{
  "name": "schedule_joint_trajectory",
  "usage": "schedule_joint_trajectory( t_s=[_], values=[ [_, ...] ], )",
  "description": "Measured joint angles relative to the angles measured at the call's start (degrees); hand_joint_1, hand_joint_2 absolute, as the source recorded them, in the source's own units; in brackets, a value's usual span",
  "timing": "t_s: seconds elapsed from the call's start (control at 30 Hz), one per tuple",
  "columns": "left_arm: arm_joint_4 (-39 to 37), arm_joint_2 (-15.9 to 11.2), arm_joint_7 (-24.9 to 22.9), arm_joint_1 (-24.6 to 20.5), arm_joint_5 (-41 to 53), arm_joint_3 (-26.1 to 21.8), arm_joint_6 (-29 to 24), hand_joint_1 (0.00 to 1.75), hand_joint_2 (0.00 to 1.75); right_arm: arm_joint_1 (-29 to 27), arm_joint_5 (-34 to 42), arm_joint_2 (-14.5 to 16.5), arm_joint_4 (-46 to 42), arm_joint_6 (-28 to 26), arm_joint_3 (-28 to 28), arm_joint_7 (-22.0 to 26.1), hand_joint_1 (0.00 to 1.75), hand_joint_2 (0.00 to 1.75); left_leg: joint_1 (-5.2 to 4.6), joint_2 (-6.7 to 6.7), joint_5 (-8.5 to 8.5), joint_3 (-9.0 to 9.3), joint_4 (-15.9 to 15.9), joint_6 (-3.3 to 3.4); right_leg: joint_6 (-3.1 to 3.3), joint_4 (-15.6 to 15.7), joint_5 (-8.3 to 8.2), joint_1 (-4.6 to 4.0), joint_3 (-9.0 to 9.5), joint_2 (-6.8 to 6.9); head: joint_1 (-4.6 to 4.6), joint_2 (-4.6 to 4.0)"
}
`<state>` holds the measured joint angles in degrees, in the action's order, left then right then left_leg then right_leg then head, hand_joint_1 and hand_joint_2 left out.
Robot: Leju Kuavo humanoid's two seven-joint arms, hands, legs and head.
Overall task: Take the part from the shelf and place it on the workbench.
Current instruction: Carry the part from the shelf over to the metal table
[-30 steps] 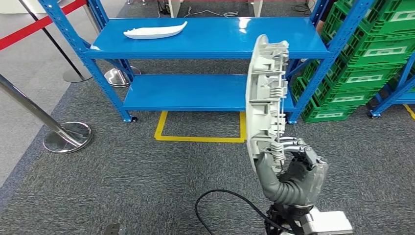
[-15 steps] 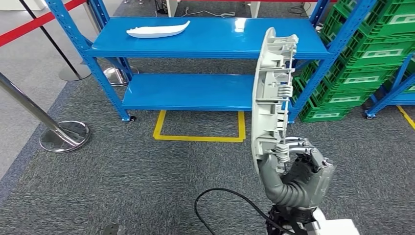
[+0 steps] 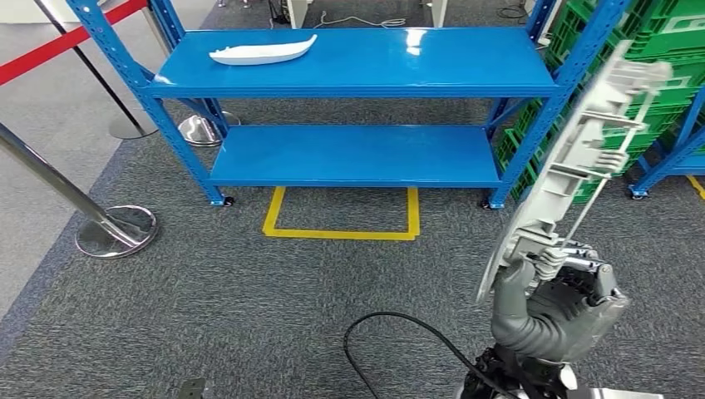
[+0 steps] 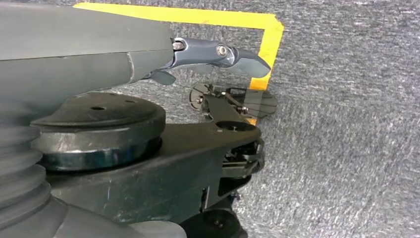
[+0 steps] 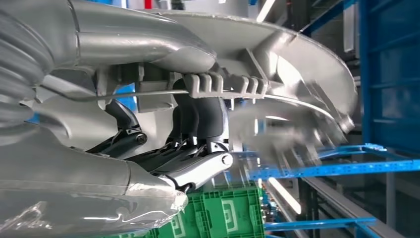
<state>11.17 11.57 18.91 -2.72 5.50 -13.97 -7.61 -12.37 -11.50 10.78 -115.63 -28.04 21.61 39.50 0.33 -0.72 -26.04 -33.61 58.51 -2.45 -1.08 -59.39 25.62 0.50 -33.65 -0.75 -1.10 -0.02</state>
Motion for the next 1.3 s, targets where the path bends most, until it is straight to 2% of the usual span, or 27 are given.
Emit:
schedule_joint_trajectory(
  t_s=[0.03, 0.1, 0.13, 0.17, 0.2, 0.23, 0.3, 0.37, 0.43, 0.5, 0.53, 0.6, 0.63, 0.67, 0.7, 0.73, 0.77, 0.83, 0.9, 0.97, 1.03, 1.1, 1.17, 1.2, 1.23, 1.27, 1.3],
  values=[
    [0.0, 0.0, 0.0, 0.0, 0.0, -0.1, 0.0, 0.00, 1.75, 0.0, 0.1, 0.0, -0.1, 0.2, 0.1, 0.0, 1.75, 1.75, 0.03, 0.05, -1.44, -1.06, 2.3, -0.24, 0.32, 0.1, -0.09, 0.10, -0.01, 0.07, 0.14, 0.00],
    [0.0, 0.0, 0.0, 0.0, 0.1, -0.4, 0.2, 0.00, 1.75, 0.1, 0.0, 0.0, -0.1, 0.7, 0.1, 0.1, 1.75, 1.75, 0.05, 0.10, -4.99, -4.65, 9.9, -0.53, 0.69, 0.1, -0.10, 0.05, -0.10, 0.39, 0.37, 0.00],
    [0.0, 0.0, 0.0, 0.0, 0.1, -0.6, 0.2, 0.00, 1.75, 0.2, 0.0, 0.0, -0.1, 0.9, 0.2, 0.1, 1.75, 1.75, 0.06, 0.10, -6.02, -6.28, 13.1, -0.58, 0.77, 0.1, -0.10, 0.01, -0.12, 0.62, 0.39, 0.00],
    [0.0, 0.0, 0.0, 0.0, 0.1, -0.8, 0.2, 0.00, 1.75, 0.2, 0.0, 0.0, -0.1, 1.2, 0.2, 0.0, 1.75, 1.75, 0.04, 0.11, -6.06, -7.18, 14.8, -0.53, 0.80, 0.1, -0.09, -0.04, -0.12, 0.90, 0.40, 0.00],
    [0.0, 0.0, 0.0, 0.0, 0.1, -0.9, 0.2, 0.00, 1.75, 0.2, 0.0, 0.0, -0.1, 1.4, 0.2, -0.1, 1.75, 1.75, 0.03, 0.16, -5.03, -7.01, 14.2, -0.41, 0.80, 0.1, -0.09, -0.08, -0.09, 1.18, 0.43, 0.00],
    [0.0, 0.0, 0.0, 0.0, 0.1, -0.9, 0.2, 0.00, 1.75, 0.2, 0.0, 0.0, -0.1, 1.6, 0.2, -0.1, 1.75, 1.75, -0.01, 0.39, -3.24, -5.81, 11.6, -0.21, 0.79, 0.1, -0.08, -0.11, -0.04, 1.51, 0.43, 0.00],
    [0.0, 0.0, 0.1, -0.1, 0.2, -1.0, 0.2, 0.00, 1.75, 0.2, 0.1, 0.0, -0.1, 1.8, 0.2, -0.2, 1.75, 1.75, -0.33, 2.43, 0.14, -1.98, 4.0, 0.36, 0.56, 0.0, 0.04, -0.34, 0.02, 2.22, 0.52, 0.00],
    [0.0, 0.0, 0.1, -0.4, 0.3, -1.0, 0.2, 0.00, 1.75, 0.2, 0.1, 0.0, -0.1, 2.0, 0.2, -0.3, 1.75, 1.75, -0.70, 3.90, 1.28, 0.11, -0.6, 0.95, 0.03, -0.1, 0.16, -0.66, -0.04, 3.13, 0.57, 0.00],
    [0.0, 0.1, 0.1, -0.4, 0.3, -1.0, 0.2, 0.00, 1.75, 0.2, 0.0, 0.0, -0.1, 2.3, 0.2, -0.4, 1.75, 1.75, -0.73, 2.97, 1.37, 0.00, -1.2, 1.51, -0.58, 0.1, 0.19, -0.76, 0.05, 4.25, 0.53, 0.00],
    [0.0, 0.2, 0.2, -0.2, 0.3, -1.1, 0.2, 0.00, 1.75, 0.2, 0.0, 0.0, -0.1, 2.5, 0.2, -0.4, 1.75, 1.75, -0.49, 1.82, 1.74, -0.01, -1.6, 2.10, -1.28, -0.9, 1.13, -0.62, -0.19, 3.87, 0.35, 0.00],
    [0.0, 0.2, 0.2, -0.2, 0.3, -1.1, 0.2, 0.00, 1.75, 0.2, 0.0, 0.0, -0.1, 2.7, 0.1, -0.5, 1.75, 1.75, -0.34, 1.28, 1.93, 0.02, -1.7, 2.38, -1.60, -2.9, 2.45, -0.53, -1.00, 3.12, 0.19, 0.00],
    [0.0, 0.2, 0.2, -0.2, 0.4, -1.1, 0.2, 0.00, 1.75, 0.2, 0.0, 0.0, -0.1, 3.0, 0.1, -0.5, 1.75, 1.75, -0.25, 0.20, 2.08, -0.06, -1.7, 2.64, -1.97, -10.0, 6.11, -0.39, -4.13, 1.57, -0.12, 0.00],
    [0.0, 0.2, 0.2, -0.2, 0.4, -1.1, 0.2, 0.00, 1.75, 0.1, 0.0, -0.1, -0.1, 3.1, 0.1, -0.5, 1.75, 1.75, -0.24, -0.42, 2.10, -0.09, -1.7, 2.68, -2.05, -13.4, 7.42, -0.37, -5.72, 1.28, -0.17, 0.00],
    [0.0, 0.2, 0.2, -0.1, 0.4, -1.1, 0.2, 0.00, 1.75, 0.1, 0.0, -0.1, -0.1, 3.1, 0.1, -0.6, 1.75, 1.75, -0.24, -1.06, 2.12, -0.09, -1.7, 2.68, -2.09, -15.3, 7.74, -0.37, -6.64, 1.13, -0.18, 0.00],
    [0.0, 0.2, 0.2, -0.1, 0.4, -1.1, 0.2, 0.00, 1.75, 0.1, 0.0, -0.1, -0.1, 3.1, 0.1, -0.6, 1.75, 1.75, -0.23, -1.77, 2.14, -0.05, -1.7, 2.65, -2.09, -15.0, 6.91, -0.34, -6.52, 1.01, -0.17, 0.00],
    [0.0, 0.3, 0.2, -0.1, 0.4, -1.1, 0.2, 0.00, 1.75, 0.1, 0.0, -0.1, -0.1, 3.1, 0.1, -0.6, 1.75, 1.75, -0.20, -2.53, 2.17, 0.00, -1.7, 2.60, -2.05, -12.5, 5.16, -0.26, -5.33, 0.79, -0.17, 0.00],
    [0.0, 0.3, 0.2, -0.1, 0.4, -1.1, 0.2, 0.00, 1.75, 0.1, 0.0, -0.1, -0.1, 3.1, 0.1, -0.6, 1.75, 1.75, -0.16, -3.29, 2.21, 0.05, -1.7, 2.48, -2.02, -8.6, 3.11, -0.09, -3.39, 0.02, -0.18, 0.00],
    [0.0, 0.4, 0.2, -0.2, 0.4, -1.1, 0.3, 0.00, 1.75, 0.1, 0.0, -0.1, -0.1, 3.1, 0.1, -0.6, 1.75, 1.75, -0.22, -4.63, 2.33, -0.16, -1.5, 2.00, -1.87, -1.8, 0.90, 0.34, -0.04, -2.41, -0.15, 0.00],
    [0.0, 0.4, 0.2, -0.1, 0.4, -1.1, 0.3, 0.00, 1.75, 0.1, 0.0, -0.1, -0.1, 3.1, 0.0, -0.7, 1.75, 1.75, -0.10, -5.63, 2.66, -0.63, -1.5, 1.23, -1.41, 0.1, 0.84, 0.34, 0.83, -3.54, -0.10, 0.00],
    [0.0, 0.4, 0.2, 0.0, 0.4, -1.2, 0.2, 0.00, 1.75, 0.1, 0.0, -0.1, -0.1, 3.1, 0.1, -0.7, 1.75, 1.75, 0.11, -6.05, 2.89, -0.93, -1.7, 0.51, -0.66, 0.2, 0.49, 0.24, 0.84, -2.49, -0.09, 0.00],
    [0.0, 0.4, 0.2, 0.0, 0.4, -1.3, 0.2, 0.00, 1.75, 0.1, 0.0, -0.1, -0.1, 3.2, 0.1, -0.7, 1.75, 1.75, -0.03, -3.89, 1.34, -2.10, 0.5, -0.07, 0.11, 0.6, 0.25, 0.36, 0.96, -1.13, 0.39, 0.00],
    [0.0, 0.4, 0.3, -0.1, 0.4, -1.3, 0.3, 0.00, 1.75, 0.0, 0.0, 0.0, -0.1, 3.3, 0.0, -0.7, 1.75, 1.75, -0.15, -0.95, -2.28, -5.33, 7.2, -0.50, 0.54, 0.7, 0.24, 0.25, 0.95, 0.44, 0.90, 0.00],
    [0.0, 0.4, 0.3, -0.1, 0.4, -1.3, 0.3, 0.00, 1.75, 0.0, 0.0, 0.0, -0.1, 3.3, 0.0, -0.7, 1.75, 1.75, -0.12, -0.08, -4.60, -8.36, 13.5, -0.67, 0.65, 0.7, 0.29, 0.08, 0.88, 2.06, 0.95, 0.00],
    [0.0, 0.4, 0.3, -0.1, 0.4, -1.3, 0.3, 0.00, 1.75, 0.0, 0.0, 0.0, -0.1, 3.3, 0.0, -0.7, 1.75, 1.75, -0.13, 0.03, -4.26, -8.56, 14.1, -0.63, 0.66, 0.7, 0.31, 0.03, 0.87, 2.83, 0.96, 0.00],
    [0.0, 0.4, 0.3, 0.0, 0.4, -1.3, 0.3, 0.00, 1.75, 0.0, 0.0, 0.0, -0.1, 3.3, 0.0, -0.7, 1.75, 1.75, -0.16, 0.27, -2.95, -7.62, 12.4, -0.51, 0.63, 0.7, 0.35, -0.01, 0.91, 3.57, 0.96, 0.00],
    [0.0, 0.4, 0.3, 0.0, 0.4, -1.4, 0.3, 0.00, 1.75, 0.0, -0.1, 0.0, -0.1, 3.3, 0.0, -0.7, 1.75, 1.75, -0.24, 1.00, -1.11, -5.70, 9.1, -0.31, 0.55, 0.7, 0.41, -0.05, 1.00, 4.26, 0.96, 0.00],
    [0.0, 0.4, 0.3, -0.1, 0.4, -1.4, 0.3, 0.00, 1.75, 0.0, -0.1, 0.0, -0.1, 3.4, 0.0, -0.7, 1.75, 1.75, -0.43, 2.72, 0.45, -3.43, 5.1, -0.08, 0.40, 0.7, 0.51, -0.19, 1.12, 4.88, 0.98, 0.00]
  ],
)
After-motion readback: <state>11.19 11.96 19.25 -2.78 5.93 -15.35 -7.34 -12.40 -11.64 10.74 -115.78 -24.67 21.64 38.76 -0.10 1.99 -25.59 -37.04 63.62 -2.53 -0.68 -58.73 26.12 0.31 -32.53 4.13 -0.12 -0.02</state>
